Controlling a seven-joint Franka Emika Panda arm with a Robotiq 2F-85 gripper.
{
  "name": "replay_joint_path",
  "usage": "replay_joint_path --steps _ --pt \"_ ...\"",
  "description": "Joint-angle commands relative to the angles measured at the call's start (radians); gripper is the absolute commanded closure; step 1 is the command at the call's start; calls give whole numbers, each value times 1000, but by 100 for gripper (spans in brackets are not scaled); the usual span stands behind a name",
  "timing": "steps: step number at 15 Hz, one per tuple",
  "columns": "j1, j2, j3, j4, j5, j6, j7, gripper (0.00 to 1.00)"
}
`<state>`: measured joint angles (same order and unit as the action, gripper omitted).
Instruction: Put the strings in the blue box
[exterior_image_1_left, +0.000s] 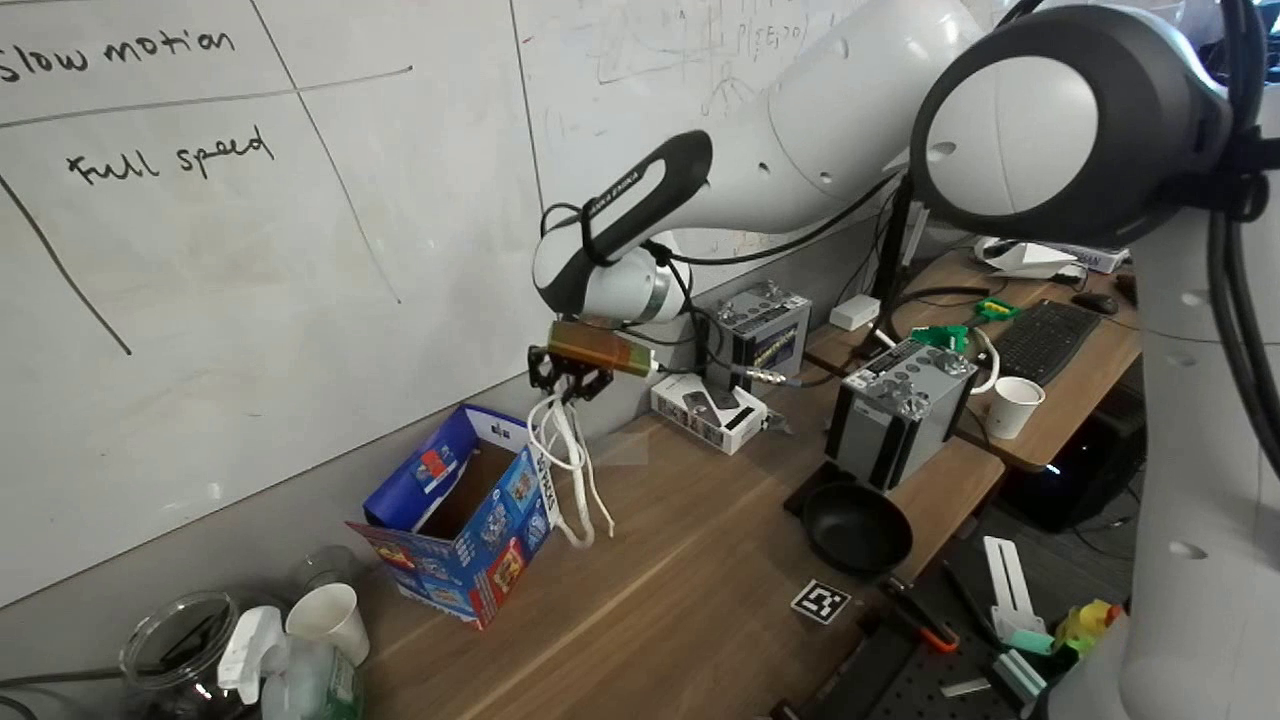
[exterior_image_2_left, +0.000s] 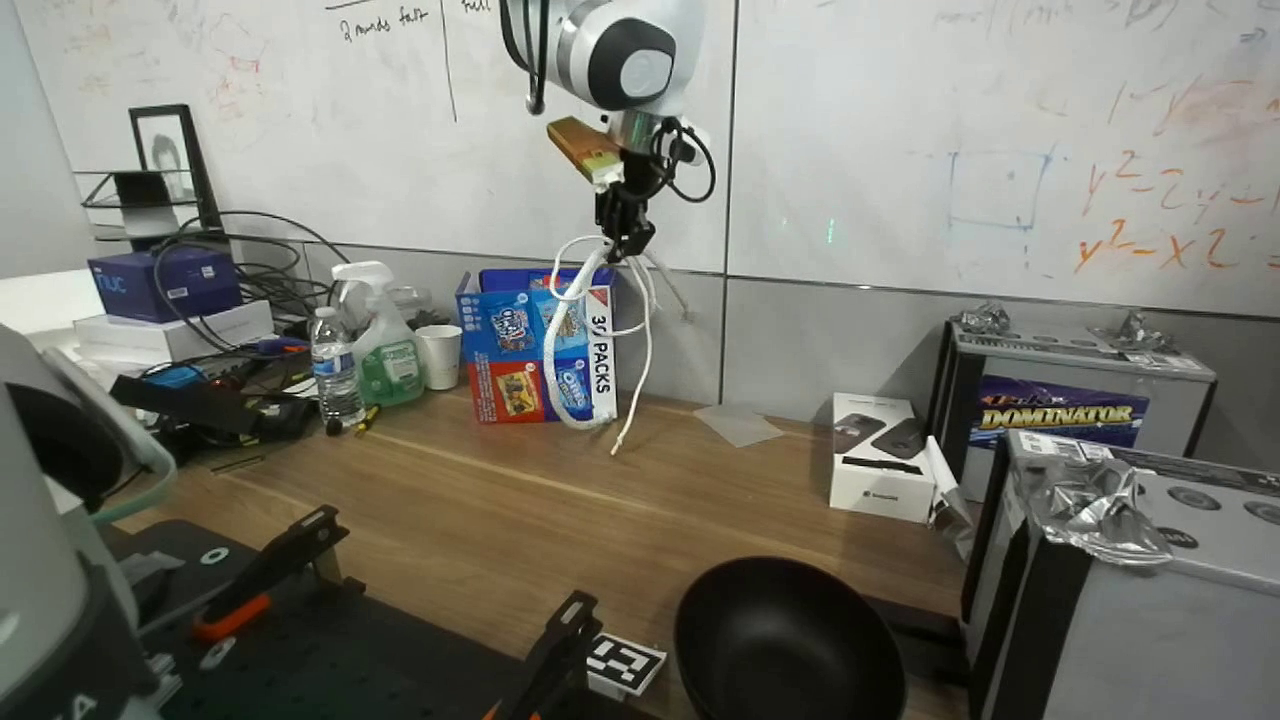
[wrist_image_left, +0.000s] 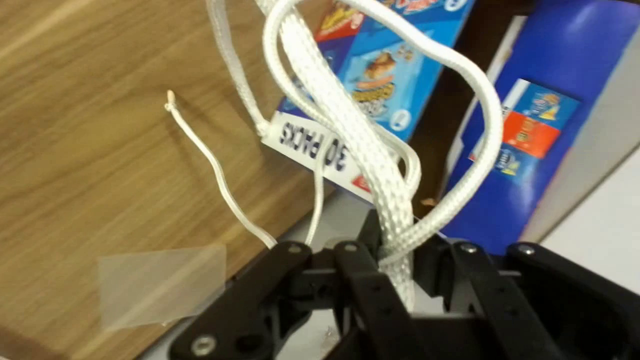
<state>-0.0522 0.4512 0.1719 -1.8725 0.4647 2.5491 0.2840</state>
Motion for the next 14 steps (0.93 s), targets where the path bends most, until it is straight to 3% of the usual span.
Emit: replay_joint_path --steps 1,6,11,14 --pt "89 -5 -51 128 -53 -45 95 97" --pt "201 23 -88 270 -143 -58 248 97" --pt "318 7 -123 337 -275 -54 404 97" --pt "335 10 -113 377 -306 -135 452 98"
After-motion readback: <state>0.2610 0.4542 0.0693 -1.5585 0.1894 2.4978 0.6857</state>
